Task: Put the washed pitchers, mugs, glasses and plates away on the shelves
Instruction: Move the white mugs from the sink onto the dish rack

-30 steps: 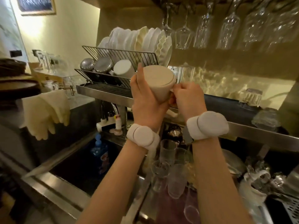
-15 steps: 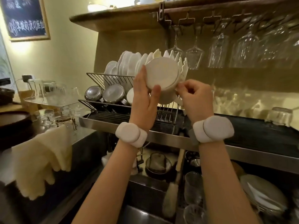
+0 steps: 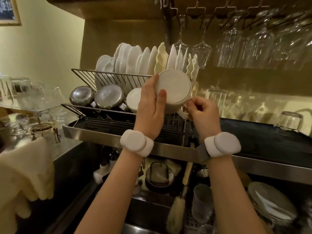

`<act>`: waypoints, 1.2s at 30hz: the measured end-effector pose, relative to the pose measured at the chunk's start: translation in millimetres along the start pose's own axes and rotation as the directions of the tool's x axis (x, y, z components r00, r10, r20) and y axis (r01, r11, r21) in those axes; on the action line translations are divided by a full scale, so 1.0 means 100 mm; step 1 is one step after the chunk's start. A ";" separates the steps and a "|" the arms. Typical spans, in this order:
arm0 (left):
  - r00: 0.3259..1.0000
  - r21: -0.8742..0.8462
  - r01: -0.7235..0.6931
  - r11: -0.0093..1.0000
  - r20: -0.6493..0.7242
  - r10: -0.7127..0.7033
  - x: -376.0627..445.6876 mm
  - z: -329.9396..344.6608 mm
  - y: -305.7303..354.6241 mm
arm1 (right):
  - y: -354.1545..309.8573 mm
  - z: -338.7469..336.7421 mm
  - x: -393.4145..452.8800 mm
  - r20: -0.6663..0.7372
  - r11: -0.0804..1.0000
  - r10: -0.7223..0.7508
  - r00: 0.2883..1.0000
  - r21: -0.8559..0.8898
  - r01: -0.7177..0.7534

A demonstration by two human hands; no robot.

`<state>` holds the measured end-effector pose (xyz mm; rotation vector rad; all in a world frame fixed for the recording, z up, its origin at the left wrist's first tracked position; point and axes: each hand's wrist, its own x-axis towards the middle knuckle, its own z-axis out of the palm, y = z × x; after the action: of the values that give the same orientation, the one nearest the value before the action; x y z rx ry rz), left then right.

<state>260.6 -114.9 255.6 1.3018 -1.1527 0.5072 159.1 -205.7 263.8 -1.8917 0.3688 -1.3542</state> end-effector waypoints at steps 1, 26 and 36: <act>1.000 0.003 0.008 1.000 -0.001 -0.008 0.01 0.01 -0.03 | 0.04 0.01 0.01 -0.004 1.000 -0.001 1.000 0.001 0.001; 0.999 0.328 -0.011 0.944 0.037 -0.002 -0.05 0.14 -0.21 | 0.58 0.14 -0.02 -0.015 0.981 0.115 0.993 0.160 -0.111; 0.999 0.337 -0.009 0.941 0.044 -0.007 -0.06 0.15 -0.20 | 0.57 0.11 -0.03 0.021 0.972 0.117 0.993 0.201 -0.119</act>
<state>269.0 -132.2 238.4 1.6141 -1.1356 0.7024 179.0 -236.6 219.0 -1.6823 0.3208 -1.2544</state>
